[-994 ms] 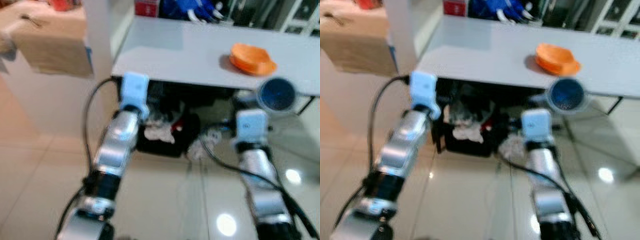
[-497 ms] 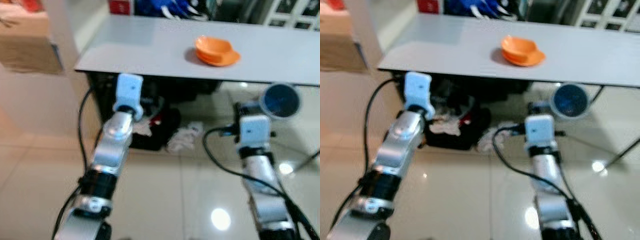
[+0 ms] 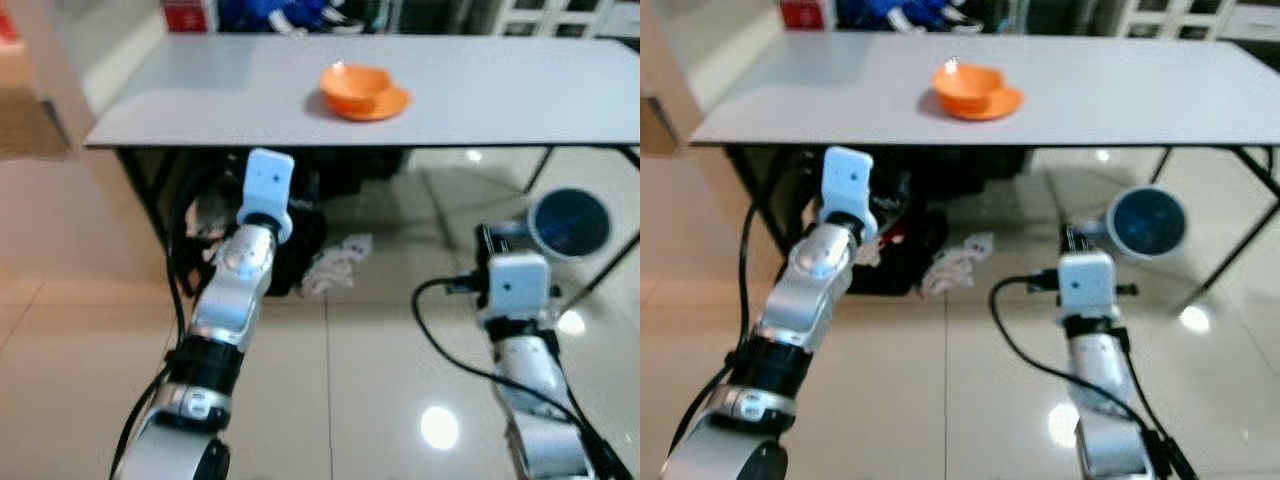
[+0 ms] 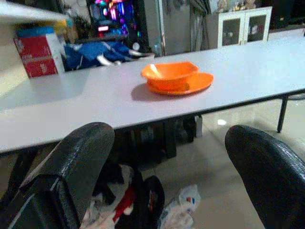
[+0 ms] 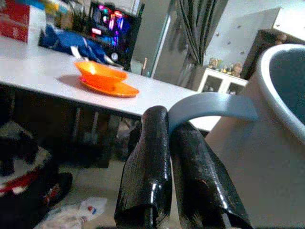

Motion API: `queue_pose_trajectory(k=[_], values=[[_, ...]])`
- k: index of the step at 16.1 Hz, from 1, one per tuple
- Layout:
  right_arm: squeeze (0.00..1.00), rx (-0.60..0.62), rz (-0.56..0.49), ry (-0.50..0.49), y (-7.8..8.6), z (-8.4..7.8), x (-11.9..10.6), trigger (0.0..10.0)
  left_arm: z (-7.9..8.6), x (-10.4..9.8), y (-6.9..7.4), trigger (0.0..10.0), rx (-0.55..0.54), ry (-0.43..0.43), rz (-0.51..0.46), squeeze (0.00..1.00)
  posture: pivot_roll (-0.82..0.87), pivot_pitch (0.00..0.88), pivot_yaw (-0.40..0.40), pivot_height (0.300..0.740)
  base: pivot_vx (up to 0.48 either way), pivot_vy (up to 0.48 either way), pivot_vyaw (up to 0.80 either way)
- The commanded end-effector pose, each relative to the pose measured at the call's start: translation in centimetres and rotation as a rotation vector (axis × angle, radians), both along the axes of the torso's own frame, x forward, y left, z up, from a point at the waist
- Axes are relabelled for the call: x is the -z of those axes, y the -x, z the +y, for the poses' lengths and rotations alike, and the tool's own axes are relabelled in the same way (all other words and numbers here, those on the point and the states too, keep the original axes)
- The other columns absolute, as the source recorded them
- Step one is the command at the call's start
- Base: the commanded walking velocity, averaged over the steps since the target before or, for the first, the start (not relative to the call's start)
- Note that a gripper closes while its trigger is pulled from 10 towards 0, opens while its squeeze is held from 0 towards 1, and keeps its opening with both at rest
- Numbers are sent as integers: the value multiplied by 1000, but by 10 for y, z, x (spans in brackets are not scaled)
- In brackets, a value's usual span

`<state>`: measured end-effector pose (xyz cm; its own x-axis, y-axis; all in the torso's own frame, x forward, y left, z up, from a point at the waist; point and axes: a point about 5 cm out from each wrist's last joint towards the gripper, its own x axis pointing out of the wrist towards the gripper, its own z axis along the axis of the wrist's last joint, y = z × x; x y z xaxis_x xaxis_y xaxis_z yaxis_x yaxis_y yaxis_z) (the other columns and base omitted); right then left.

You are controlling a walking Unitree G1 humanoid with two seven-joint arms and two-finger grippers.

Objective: Setting the table

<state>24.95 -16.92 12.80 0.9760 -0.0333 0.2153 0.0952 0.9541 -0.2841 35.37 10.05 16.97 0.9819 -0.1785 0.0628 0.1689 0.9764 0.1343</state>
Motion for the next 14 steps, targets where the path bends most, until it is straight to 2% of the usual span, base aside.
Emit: queue_pose_trajectory(k=[1, 14], values=[[0, -9, -34, 1, -2, 0, -8, 0, -1, -5, -3, 10000, -5, 9, -10, 0, -14, 0, 17, 740, 480, 0, 0], [0, -40, -29, -5, -12, 5, -9, 0, -6, -7, -2, 10000, 35, -6, -27, 0, 4, 0, 14, 740, 480, 0, 0]])
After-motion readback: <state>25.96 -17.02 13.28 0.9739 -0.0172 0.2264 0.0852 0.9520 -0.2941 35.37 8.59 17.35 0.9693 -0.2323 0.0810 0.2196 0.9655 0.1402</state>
